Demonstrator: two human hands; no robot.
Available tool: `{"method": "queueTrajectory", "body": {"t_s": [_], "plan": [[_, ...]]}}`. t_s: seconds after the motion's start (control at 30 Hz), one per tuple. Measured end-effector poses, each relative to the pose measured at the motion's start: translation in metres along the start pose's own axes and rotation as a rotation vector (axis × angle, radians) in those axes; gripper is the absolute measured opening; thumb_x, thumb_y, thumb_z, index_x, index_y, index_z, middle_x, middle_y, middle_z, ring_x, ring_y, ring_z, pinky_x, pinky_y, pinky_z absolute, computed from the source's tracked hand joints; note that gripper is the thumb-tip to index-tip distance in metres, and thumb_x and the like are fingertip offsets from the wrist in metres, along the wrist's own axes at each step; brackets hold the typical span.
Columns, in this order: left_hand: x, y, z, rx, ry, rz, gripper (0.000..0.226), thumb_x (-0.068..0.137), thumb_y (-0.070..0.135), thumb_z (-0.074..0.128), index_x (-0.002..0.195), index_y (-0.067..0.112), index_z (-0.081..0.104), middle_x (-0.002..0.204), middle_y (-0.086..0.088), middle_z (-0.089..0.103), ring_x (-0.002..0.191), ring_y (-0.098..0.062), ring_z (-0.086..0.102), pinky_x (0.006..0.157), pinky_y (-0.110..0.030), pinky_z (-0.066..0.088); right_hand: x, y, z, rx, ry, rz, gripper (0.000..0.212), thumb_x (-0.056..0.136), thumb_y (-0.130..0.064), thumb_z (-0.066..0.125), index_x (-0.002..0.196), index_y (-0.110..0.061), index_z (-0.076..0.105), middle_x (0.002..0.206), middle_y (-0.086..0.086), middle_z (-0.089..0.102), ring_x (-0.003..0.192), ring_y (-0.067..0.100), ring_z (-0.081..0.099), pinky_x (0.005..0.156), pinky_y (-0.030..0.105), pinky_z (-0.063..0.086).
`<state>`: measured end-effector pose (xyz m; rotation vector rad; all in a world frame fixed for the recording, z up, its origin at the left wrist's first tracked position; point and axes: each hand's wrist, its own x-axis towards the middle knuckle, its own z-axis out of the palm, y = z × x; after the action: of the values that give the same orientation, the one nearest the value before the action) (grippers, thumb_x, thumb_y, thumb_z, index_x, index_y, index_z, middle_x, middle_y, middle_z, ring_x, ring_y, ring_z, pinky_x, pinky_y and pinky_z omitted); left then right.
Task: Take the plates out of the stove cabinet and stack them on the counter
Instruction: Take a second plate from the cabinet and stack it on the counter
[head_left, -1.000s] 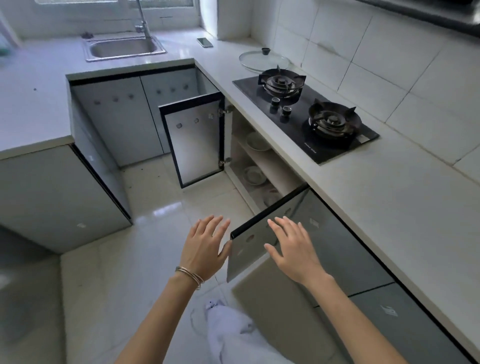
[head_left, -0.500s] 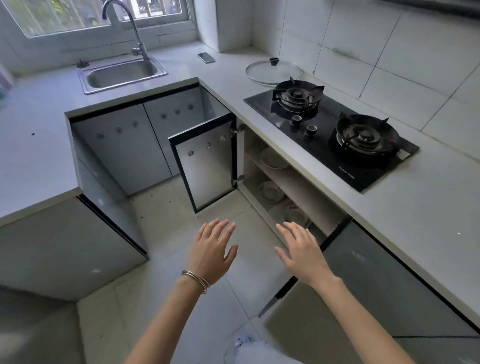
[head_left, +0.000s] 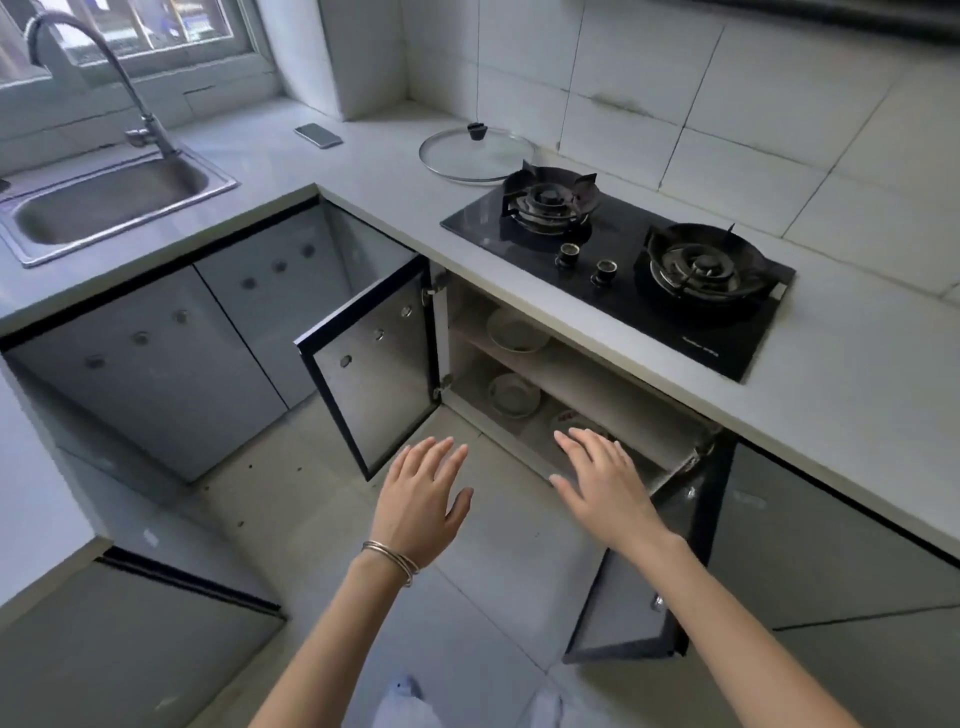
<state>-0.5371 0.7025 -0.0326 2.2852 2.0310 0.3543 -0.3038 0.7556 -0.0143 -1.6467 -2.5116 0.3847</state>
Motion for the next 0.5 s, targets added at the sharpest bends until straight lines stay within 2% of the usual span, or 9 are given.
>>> {"method": "queueTrajectory", "body": {"t_s": [0.13, 0.27, 0.37, 0.5], "plan": [[0.026, -0.057, -0.019, -0.035, 0.024, 0.041, 0.054, 0.085, 0.044, 0.035, 0.124, 0.014, 0.056, 0.123, -0.007, 0.060, 0.117, -0.030, 0.053, 0.098, -0.046, 0.043, 0.028, -0.040, 0.001, -0.006, 0.044, 0.058, 0.062, 0.089, -0.048, 0.027, 0.140, -0.013, 0.035, 0.143, 0.010, 0.040, 0.134, 0.025, 0.032, 0.110, 0.045, 0.027], [0.057, -0.091, -0.029, -0.052, 0.028, 0.100, 0.054, 0.085, 0.043, 0.034, 0.125, 0.013, 0.055, 0.124, -0.008, 0.059, 0.118, -0.031, 0.051, 0.099, -0.047, 0.043, 0.056, -0.062, -0.005, -0.007, 0.094, 0.075, 0.052, 0.093, -0.034, 0.046, 0.140, -0.012, 0.036, 0.143, 0.011, 0.039, 0.134, 0.025, 0.031, 0.110, 0.041, 0.029], [0.079, -0.107, -0.030, -0.067, 0.016, 0.142, 0.054, 0.085, 0.042, 0.034, 0.127, 0.013, 0.054, 0.125, -0.007, 0.058, 0.119, -0.030, 0.050, 0.100, -0.047, 0.042, 0.078, -0.069, -0.007, -0.015, 0.126, 0.099, 0.053, 0.092, -0.035, 0.044, 0.138, -0.011, 0.038, 0.141, 0.013, 0.042, 0.132, 0.027, 0.034, 0.108, 0.041, 0.030], [0.113, -0.120, -0.015, -0.065, -0.018, 0.186, 0.054, 0.085, 0.041, 0.035, 0.127, 0.013, 0.054, 0.125, -0.007, 0.058, 0.119, -0.030, 0.051, 0.101, -0.046, 0.040, 0.106, -0.062, -0.001, 0.010, 0.113, 0.139, 0.051, 0.095, -0.032, 0.046, 0.140, -0.012, 0.034, 0.144, 0.011, 0.037, 0.135, 0.026, 0.029, 0.109, 0.039, 0.028]]}}
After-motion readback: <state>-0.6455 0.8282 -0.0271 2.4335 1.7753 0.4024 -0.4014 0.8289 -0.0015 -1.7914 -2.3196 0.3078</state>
